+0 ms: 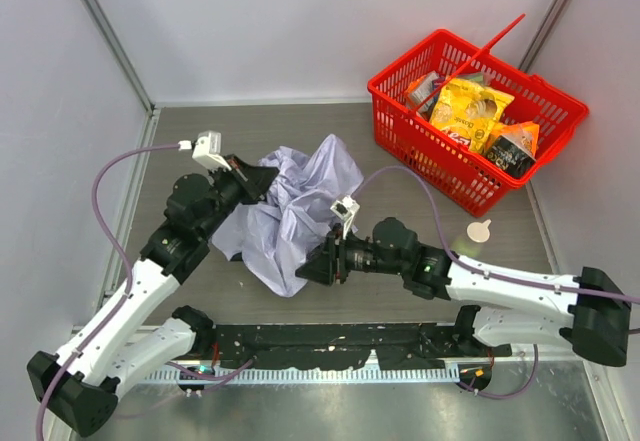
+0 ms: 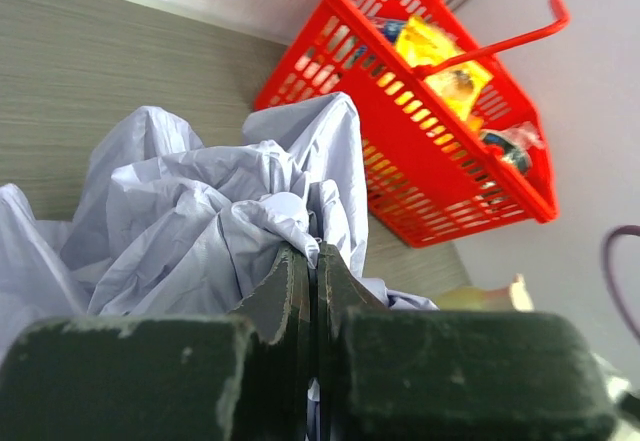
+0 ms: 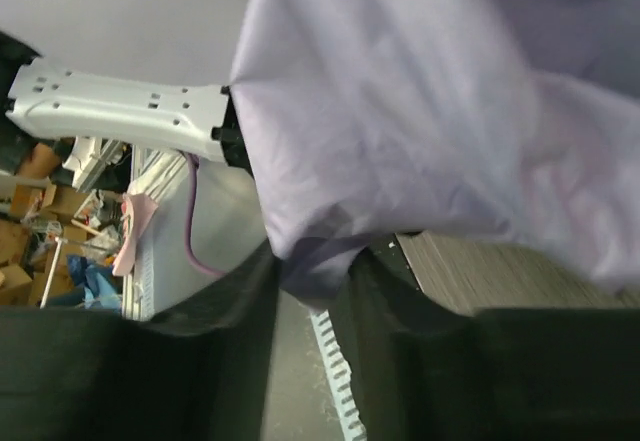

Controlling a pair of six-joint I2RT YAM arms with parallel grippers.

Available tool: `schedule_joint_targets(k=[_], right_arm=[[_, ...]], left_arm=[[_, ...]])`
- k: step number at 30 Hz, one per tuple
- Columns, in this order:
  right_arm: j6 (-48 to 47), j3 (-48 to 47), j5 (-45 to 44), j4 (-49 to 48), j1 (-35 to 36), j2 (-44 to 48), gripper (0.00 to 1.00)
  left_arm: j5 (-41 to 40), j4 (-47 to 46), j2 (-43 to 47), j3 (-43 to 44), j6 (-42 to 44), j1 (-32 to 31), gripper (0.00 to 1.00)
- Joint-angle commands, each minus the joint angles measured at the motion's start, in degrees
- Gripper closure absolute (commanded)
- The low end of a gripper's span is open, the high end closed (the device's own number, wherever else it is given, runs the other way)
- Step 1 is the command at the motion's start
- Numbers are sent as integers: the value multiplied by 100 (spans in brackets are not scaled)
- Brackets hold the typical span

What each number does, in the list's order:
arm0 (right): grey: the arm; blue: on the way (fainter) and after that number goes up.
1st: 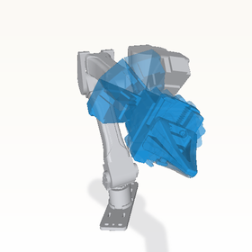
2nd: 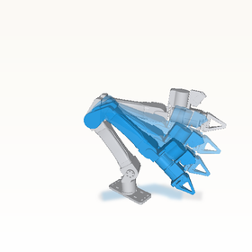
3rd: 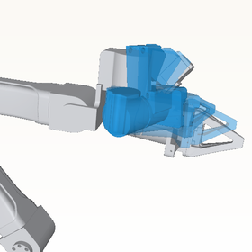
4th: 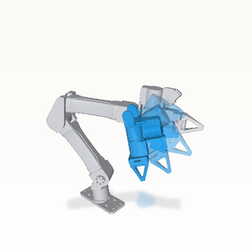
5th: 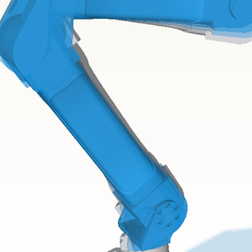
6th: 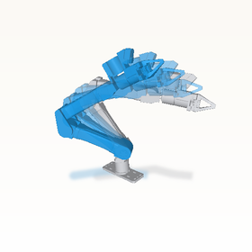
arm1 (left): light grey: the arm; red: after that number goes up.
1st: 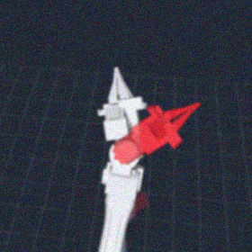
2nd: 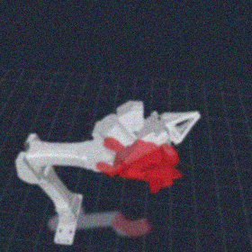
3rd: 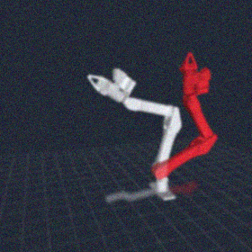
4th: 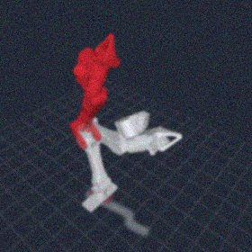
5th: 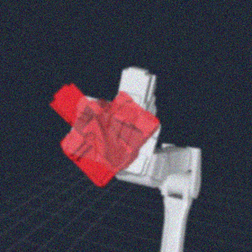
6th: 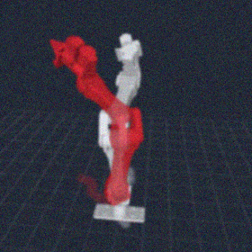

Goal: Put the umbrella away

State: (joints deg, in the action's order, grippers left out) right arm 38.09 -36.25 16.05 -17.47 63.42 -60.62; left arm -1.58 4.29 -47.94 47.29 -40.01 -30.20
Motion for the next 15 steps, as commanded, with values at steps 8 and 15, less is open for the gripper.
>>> schedule_joint_targets(k=[8,15], right_arm=[[860,-295,488,-1368,4,-988,75],[-1381,-1330,-2621,3306,-22,85,41]], left_arm=[[791,-2189,-163,-335,-1150,84,100],[-1499,2114,-391,1325,-1245,84,100]])
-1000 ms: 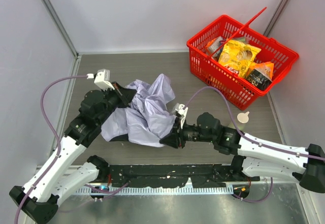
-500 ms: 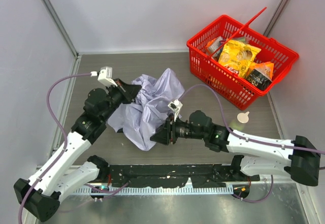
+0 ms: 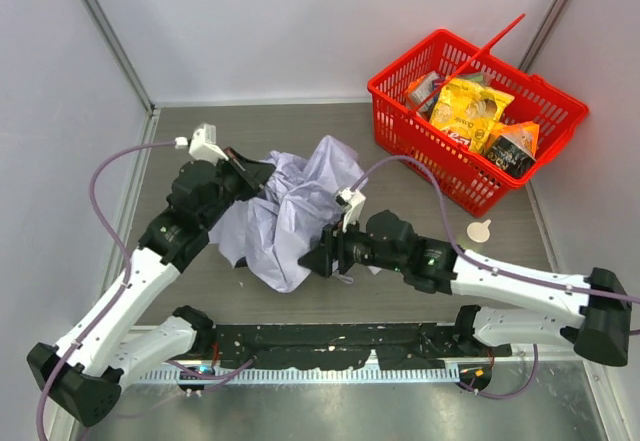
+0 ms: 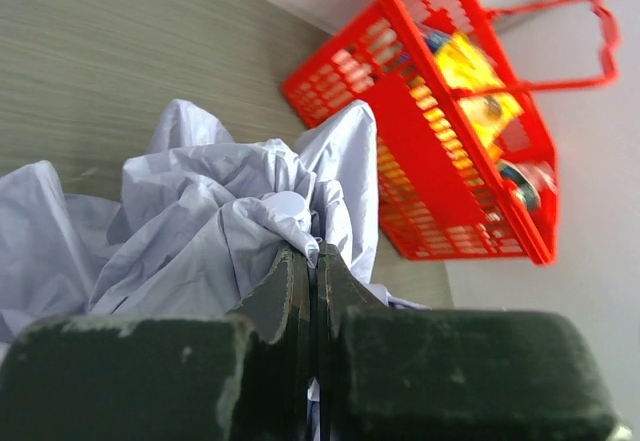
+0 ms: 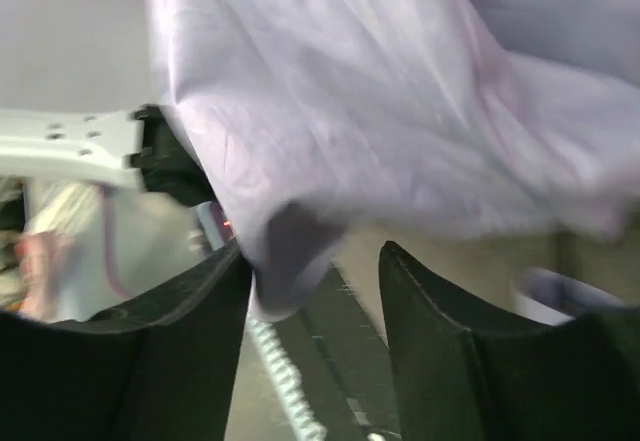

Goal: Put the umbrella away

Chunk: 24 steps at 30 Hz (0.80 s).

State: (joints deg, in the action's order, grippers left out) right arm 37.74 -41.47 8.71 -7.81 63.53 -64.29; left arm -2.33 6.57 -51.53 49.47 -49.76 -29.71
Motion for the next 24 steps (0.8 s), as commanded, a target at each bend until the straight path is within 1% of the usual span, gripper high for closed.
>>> schedule_joint_targets(k=[1,2,3,4,8,10,12,13,14,18,19,20,21,23,24], right_arm=[[-1565,-958,-2012,2563,-33,461,36],[-1655,-1220,-2161,2896,-25,453,30],[-1751,-1449,-2259,3004,-16,409,25],[-1778,-1617,-2294,3075,19,365,24],[-1901,-2540,-2777,2900,370,-179,23],[-1998,-2988,-3129,2847,581,-548,23],[-2033,-3427,-3008,2785,713,-926,23],[-2025,-3594,-2720,2724,818,-1145,23],[-2042,-3648,-2604,2645,897,-1286,24],[-2340,-3430,-1805,1741,1521,-1393,30],[-2358,-3194,-1759,1304,1705,-1402,28],[-2567,-3070,-1750,1117,1837,-1437,26],[-2700,-2755,-1924,602,1900,-1480,20],[-3086,-2376,-2521,134,1944,-1630,15],[-3314,-2296,-3280,27,1953,-1804,15]], left_arm=[[-1681,2223,-50,1256,-263,36,100],[-1892,2365,-42,1336,-254,36,100],[-2164,2515,2,1328,-297,36,100],[-2375,2620,55,1311,-393,36,100],[-2983,2657,336,1074,-552,36,100],[-3211,2761,354,1134,-579,36,100],[-3422,3007,197,1345,-588,36,100],[-3484,3156,144,1476,-579,45,100],[-3581,3253,30,1573,-570,36,100],[-4011,3597,-173,1820,-736,36,100],[-4030,3571,-199,1838,-763,36,100],[-4013,3545,-226,1864,-798,36,100],[-3969,3562,-244,1916,-860,36,100],[-3916,3702,-357,2092,-1026,36,100],[-3907,3859,-428,2180,-1158,36,100]])
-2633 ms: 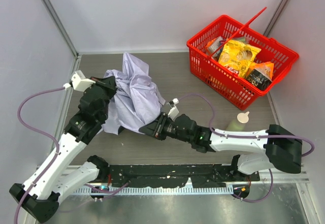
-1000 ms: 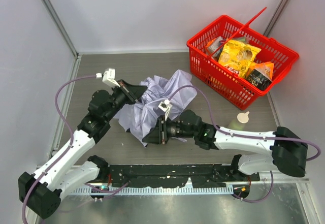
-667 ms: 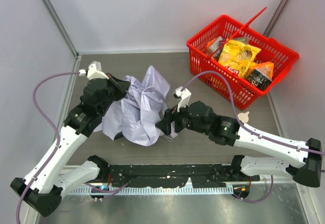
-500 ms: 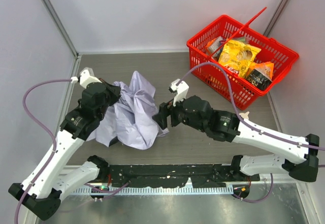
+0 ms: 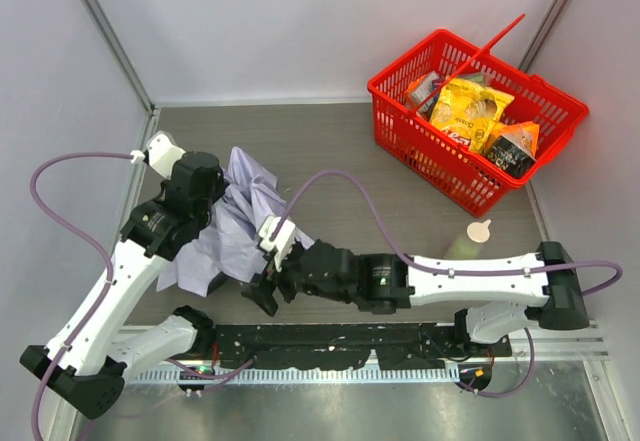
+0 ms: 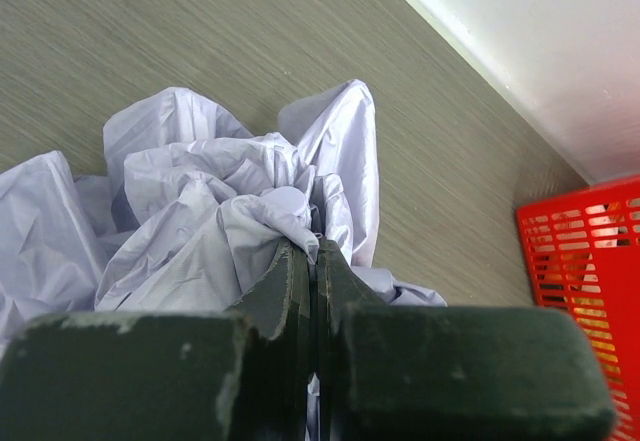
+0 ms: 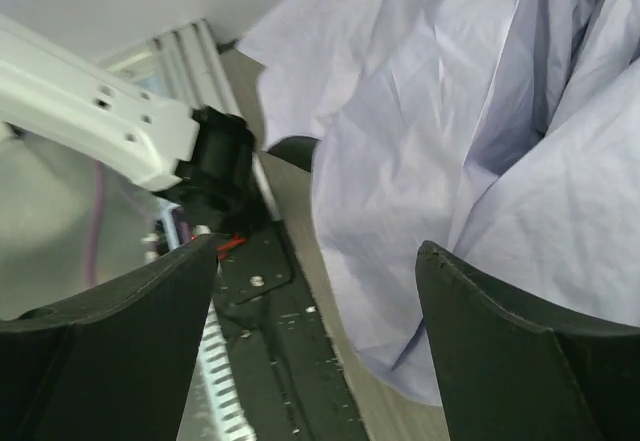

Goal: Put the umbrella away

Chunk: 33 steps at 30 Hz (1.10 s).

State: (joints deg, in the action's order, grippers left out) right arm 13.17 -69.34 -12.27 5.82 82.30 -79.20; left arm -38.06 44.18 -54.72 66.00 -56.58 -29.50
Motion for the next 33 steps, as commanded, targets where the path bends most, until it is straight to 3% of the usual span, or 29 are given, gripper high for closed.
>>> schedule_joint_targets(k=[1,2,4,6,9,13,17,20,21,23,25,29,30,33], right_arm=[[-912,457,-1599,-1347,84,-420,15],[-982,309,-2534,-1234,15,-638,14],[-966,71,-3495,-1006,-213,-885,14],[-834,61,-3659,-829,-607,-913,18],[-1235,289,-3510,-933,-1066,-502,36],[-1983,597,-1916,-934,-1567,0,48],[-2117,475,-1165,-628,-2261,-147,66],[-1513,-505,-1163,1097,-2342,-517,64],[-892,-649,-1172,1375,-2315,-483,62],[415,-468,-937,1720,-2298,-29,48],[1584,59,-498,1843,-2289,411,42],[3187,1042,626,968,-2254,1237,32],[3723,1211,1012,599,-2219,1484,25],[4789,1992,1412,-1296,-1912,1706,21]], left_arm=[[-316,186,-153,572,-616,14,100],[-220,161,-171,581,-592,14,100],[-53,143,-162,581,-591,23,100],[149,47,-74,528,-399,14,100],[527,-374,84,301,268,14,100],[1062,-708,207,81,1086,23,100],[1687,-1104,400,-218,1316,14,100],[1216,-1105,506,-324,948,14,100],[1005,-1114,515,-324,816,14,100],[530,-1341,532,-394,718,14,100],[39,-1744,532,-543,665,14,100],[-412,-3140,463,-948,919,14,100],[-438,-3396,401,-992,1051,14,100],[-614,-3539,155,-844,1157,5,100]])
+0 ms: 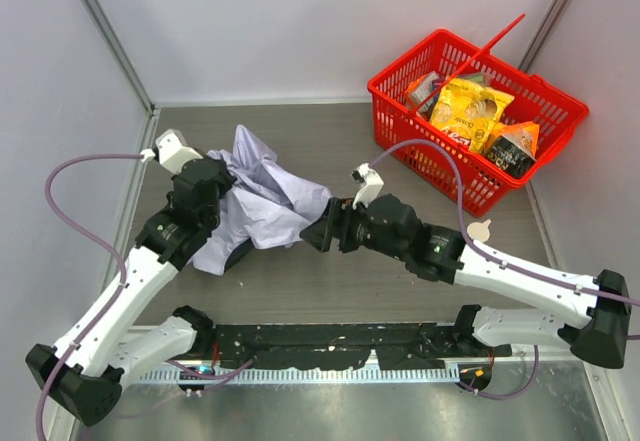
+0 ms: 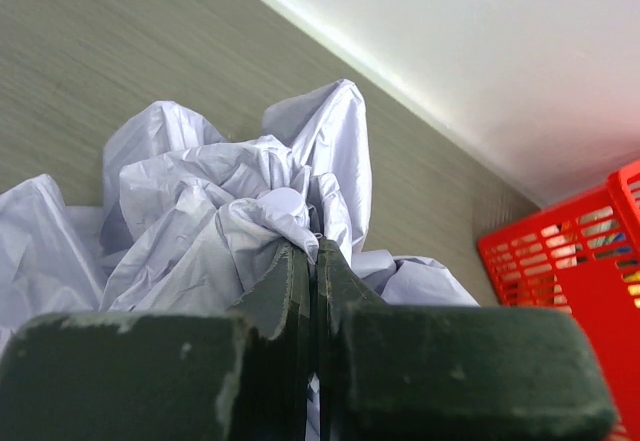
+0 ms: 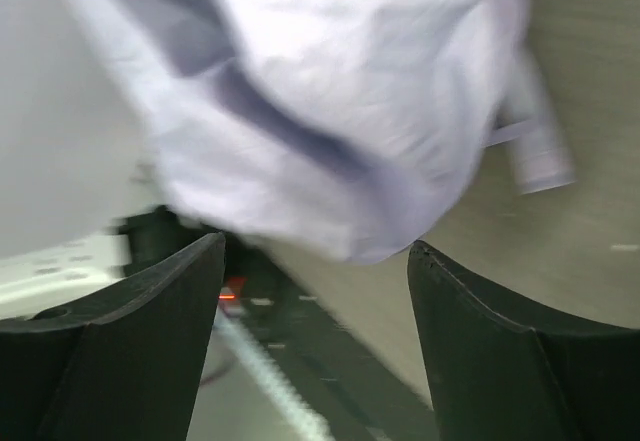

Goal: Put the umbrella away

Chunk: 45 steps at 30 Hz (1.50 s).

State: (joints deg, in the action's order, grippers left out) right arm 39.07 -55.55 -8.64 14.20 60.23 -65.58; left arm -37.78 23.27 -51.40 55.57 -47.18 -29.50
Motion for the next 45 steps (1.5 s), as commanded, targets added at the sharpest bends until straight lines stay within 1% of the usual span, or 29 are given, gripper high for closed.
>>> schedule_joint_targets(k=[1,2,3,5,8,10,15,17,21,24,25,26,27,28,29,30,31,32,33,34,35,36,37,38,39,42,43,44,45], right_arm=[[2471,624,953,-2271,488,249,21],[2587,511,831,-2263,568,161,21],[2675,414,377,-2229,752,-58,21],[2711,55,-187,-1861,955,-453,21],[2413,-560,-532,-1517,1087,-1052,21],[2202,-746,-962,-1499,1088,-1482,21],[1518,-1150,-1069,-1709,824,-2142,21],[1210,-1396,-1235,-1492,763,-2301,22],[603,-1651,-1745,-1455,692,-2608,32],[313,-1836,-1841,-1463,683,-2907,37],[234,-1871,-1930,-1272,683,-2942,48],[241,-1898,-2279,-1079,683,-2943,54],[329,-1829,-2517,-459,683,-2899,57],[355,-1645,-2928,-348,683,-2673,61],[347,-1052,-3106,-391,675,-2531,73],[338,-776,-3430,-391,544,-2190,81],[408,-269,-3486,-191,412,-2039,93],[478,-46,-3390,-93,228,-1620,93],[174,496,-3189,-188,192,-1128,91],[41,806,-3057,-302,191,-897,86],[-82,1279,-2794,-591,200,-451,76],[-66,1449,-2644,-576,148,-247,70],[-266,1616,-2042,-619,95,69,50],[-468,1757,-1549,-890,95,255,45],[-566,1819,-778,-988,95,500,40],[-365,1732,63,-1260,95,669,36],[-330,1688,578,-1375,103,609,36],[-278,1514,783,-1898,138,547,33],[-260,1416,1142,-2077,347,372,32]], left_arm=[[-713,-1439,-282,278,235,5,100],[-792,-1439,-335,357,270,-3,100],[-932,-1448,-388,401,297,-21,100],[-1239,-1413,-485,524,236,-126,100],[-1792,-1421,-625,639,262,-328,100],[-1961,-1413,-722,700,244,-442,100],[-1883,-1273,-723,771,104,-575,100],[-1786,-1001,-644,823,-133,-584,100],[-1444,-596,-372,833,-511,-601,100],[-1355,-525,-257,754,-678,-619,100],[-1372,-525,-239,727,-626,-619,100],[-1416,-542,-239,736,-530,-610,100],[-1486,-534,-222,762,-425,-627,100],[-1521,-525,-187,797,-311,-619,100],[-1513,-534,-152,832,-162,-619,100],[-1452,-560,-117,876,5,-619,100],[-1417,-551,-90,937,85,-610,100],[-1434,-490,-64,981,77,-610,100],[-1451,-481,-20,991,86,-619,100],[-1443,-559,24,947,121,-619,100],[-1408,-717,77,868,147,-610,100],[-1408,-866,112,807,148,-601,100],[-1399,-911,121,780,156,-610,100],[-1373,-946,112,762,156,-610,100],[-1312,-964,86,762,156,-610,100],[-1249,-868,68,727,42,-610,100],[-1275,-859,77,701,-1,-601,100],[-1363,-850,68,666,-63,-601,100],[-1459,-781,68,666,-194,-610,100]])
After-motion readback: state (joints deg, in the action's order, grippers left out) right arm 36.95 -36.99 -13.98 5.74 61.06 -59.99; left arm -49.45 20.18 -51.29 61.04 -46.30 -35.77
